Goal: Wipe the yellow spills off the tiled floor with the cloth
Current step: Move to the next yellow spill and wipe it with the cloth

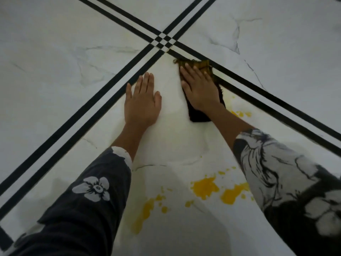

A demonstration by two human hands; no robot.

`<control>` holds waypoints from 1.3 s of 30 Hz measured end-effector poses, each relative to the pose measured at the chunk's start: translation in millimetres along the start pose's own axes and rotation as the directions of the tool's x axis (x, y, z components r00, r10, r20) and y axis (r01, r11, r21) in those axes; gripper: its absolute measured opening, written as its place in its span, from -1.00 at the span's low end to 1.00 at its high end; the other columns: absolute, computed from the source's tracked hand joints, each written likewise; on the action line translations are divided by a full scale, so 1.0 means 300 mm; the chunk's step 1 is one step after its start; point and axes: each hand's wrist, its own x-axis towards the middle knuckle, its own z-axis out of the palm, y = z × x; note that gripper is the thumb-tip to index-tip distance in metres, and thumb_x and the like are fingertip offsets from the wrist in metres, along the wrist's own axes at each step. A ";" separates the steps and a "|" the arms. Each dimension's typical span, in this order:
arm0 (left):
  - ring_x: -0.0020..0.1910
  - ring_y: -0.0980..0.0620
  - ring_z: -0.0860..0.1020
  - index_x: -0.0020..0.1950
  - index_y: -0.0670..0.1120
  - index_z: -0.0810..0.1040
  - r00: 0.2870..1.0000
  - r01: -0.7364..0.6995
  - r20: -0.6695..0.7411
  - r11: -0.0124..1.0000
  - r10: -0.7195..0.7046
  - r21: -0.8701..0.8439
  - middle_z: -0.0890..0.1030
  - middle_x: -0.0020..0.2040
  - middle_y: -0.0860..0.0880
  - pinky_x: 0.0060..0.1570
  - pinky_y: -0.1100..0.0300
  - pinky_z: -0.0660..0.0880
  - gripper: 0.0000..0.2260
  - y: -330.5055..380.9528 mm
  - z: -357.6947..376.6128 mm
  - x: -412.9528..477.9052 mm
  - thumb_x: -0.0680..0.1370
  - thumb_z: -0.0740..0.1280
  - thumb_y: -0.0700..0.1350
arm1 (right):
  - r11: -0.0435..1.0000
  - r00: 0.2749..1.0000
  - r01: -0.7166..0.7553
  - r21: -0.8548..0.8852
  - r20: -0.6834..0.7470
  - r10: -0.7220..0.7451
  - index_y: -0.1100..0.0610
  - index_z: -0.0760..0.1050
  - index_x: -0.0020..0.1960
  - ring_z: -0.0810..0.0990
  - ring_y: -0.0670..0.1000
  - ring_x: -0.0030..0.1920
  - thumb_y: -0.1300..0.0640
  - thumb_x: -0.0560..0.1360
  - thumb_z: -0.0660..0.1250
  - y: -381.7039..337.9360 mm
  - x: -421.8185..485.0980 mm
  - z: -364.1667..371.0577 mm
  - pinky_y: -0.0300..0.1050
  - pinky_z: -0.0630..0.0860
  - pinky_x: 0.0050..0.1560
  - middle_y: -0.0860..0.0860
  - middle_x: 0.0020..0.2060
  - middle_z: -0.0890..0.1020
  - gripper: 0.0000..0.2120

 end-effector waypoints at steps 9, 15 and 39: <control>0.53 0.01 -0.01 0.54 -0.11 -0.06 1.000 0.006 0.014 1.000 -0.006 0.019 0.04 0.55 -0.06 0.48 -0.05 -0.13 -0.50 0.005 -0.002 -0.005 0.64 -0.05 0.00 | 0.933 0.926 -0.359 0.027 -0.118 0.360 0.08 -0.03 0.52 0.03 0.02 0.51 -0.05 0.59 -0.21 0.176 -0.240 -0.005 -0.02 -0.07 0.47 0.01 0.52 0.05 -0.47; 0.53 -0.01 -0.07 0.54 -0.14 -0.11 0.988 0.054 0.148 0.999 -0.053 -0.004 -0.05 0.56 -0.08 0.48 -0.09 -0.14 -0.50 0.044 -0.051 -0.012 0.65 -0.09 0.01 | 0.978 0.974 -0.209 0.009 -0.084 0.209 0.04 0.05 0.51 0.10 0.01 0.50 -0.15 0.48 -0.32 0.192 -0.492 -0.010 -0.04 -0.02 0.46 -0.03 0.50 0.13 -0.34; 0.53 0.01 -0.08 0.54 -0.16 -0.09 0.984 -0.039 0.175 0.999 0.034 0.025 -0.04 0.56 -0.08 0.47 -0.04 -0.17 -0.48 0.118 -0.031 -0.239 0.65 -0.09 0.05 | 0.960 0.957 -0.280 -0.002 -0.086 0.278 0.08 0.12 0.48 0.22 0.00 0.44 -0.08 0.60 -0.22 -0.077 -0.957 0.087 -0.09 -0.02 0.40 -0.03 0.46 0.22 -0.48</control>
